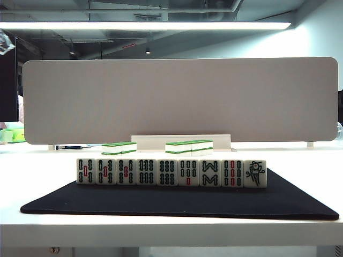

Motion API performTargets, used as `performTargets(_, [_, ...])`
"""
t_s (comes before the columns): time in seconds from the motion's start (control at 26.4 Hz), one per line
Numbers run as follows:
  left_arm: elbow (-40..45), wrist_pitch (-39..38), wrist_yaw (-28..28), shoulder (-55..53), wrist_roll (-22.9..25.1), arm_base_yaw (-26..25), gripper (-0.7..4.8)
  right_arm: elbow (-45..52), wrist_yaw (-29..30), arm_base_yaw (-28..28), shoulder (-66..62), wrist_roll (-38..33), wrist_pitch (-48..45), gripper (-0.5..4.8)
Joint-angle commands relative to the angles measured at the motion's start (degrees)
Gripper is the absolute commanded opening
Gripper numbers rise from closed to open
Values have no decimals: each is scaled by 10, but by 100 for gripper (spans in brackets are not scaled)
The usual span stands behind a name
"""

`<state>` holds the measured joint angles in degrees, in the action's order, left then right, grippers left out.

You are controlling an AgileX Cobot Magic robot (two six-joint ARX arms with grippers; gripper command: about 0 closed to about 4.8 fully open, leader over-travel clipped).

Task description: Take a mahjong tile from your hand cards and play it out.

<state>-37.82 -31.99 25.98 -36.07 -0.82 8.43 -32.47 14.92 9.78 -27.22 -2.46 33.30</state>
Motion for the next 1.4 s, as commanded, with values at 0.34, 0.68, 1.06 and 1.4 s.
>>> performTargets(0.34, [-3,-59,-13,-19,15,88,30,-2,4,112,1,-7,43,22])
performTargets(0.68, [-3,-96,-12,-20,15,88,30,-2,4,139,0,-12,43,22])
performTargets(1.06, [-3,-90,-12,-20,15,88,30,-2,0,138,-11,-11,42,23])
performTargets(1.4, [-4,-86,-13,-29,12,88,30,-2,0,138,-74,-5,5,23])
